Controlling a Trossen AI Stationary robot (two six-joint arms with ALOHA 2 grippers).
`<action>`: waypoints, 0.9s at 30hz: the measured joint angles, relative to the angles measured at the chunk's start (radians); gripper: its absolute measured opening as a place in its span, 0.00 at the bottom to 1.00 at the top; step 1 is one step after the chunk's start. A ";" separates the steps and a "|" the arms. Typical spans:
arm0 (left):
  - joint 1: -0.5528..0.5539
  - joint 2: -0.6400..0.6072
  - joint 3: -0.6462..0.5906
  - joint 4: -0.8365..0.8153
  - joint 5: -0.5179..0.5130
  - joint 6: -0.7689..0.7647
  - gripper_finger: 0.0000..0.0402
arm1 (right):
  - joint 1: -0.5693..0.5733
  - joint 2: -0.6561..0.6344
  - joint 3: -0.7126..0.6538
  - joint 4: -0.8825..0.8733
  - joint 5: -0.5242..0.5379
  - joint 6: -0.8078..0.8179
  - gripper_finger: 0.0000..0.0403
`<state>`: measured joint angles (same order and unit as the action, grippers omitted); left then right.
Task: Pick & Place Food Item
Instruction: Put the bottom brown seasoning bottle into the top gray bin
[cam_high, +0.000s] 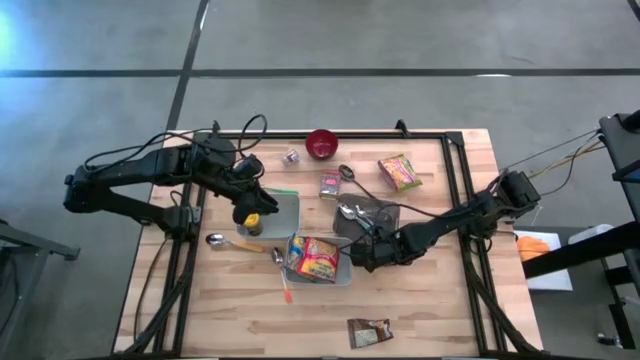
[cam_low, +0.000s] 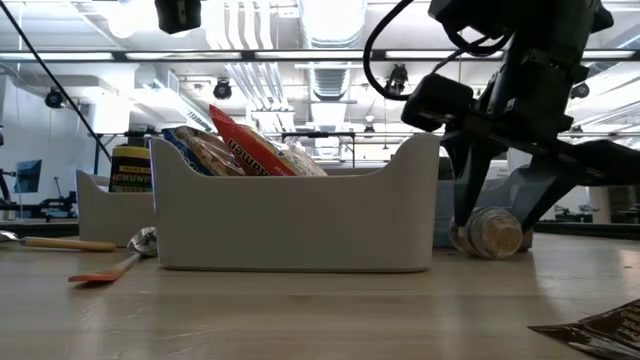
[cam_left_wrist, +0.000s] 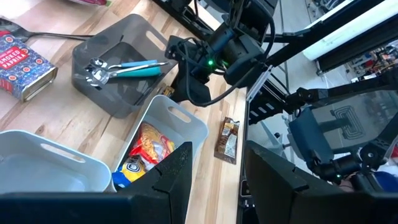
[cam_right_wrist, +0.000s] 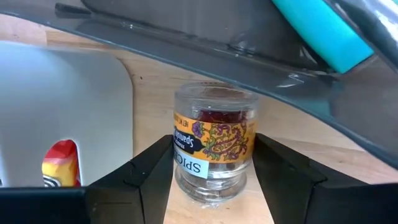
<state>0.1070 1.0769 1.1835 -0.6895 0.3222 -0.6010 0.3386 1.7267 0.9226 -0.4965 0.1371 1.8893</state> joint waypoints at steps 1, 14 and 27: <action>0.000 0.000 0.000 0.000 0.000 0.000 0.36 | 0.000 0.003 0.000 0.003 -0.001 0.000 0.51; 0.000 0.000 0.000 -0.005 0.000 0.000 0.36 | -0.001 0.023 0.006 0.016 -0.001 -0.012 0.44; 0.000 0.000 0.000 -0.022 0.000 0.000 0.36 | 0.007 0.011 0.057 -0.020 0.019 -0.066 0.44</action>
<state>0.1069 1.0771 1.1835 -0.7116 0.3222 -0.6007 0.3458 1.7381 0.9794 -0.5162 0.1566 1.8236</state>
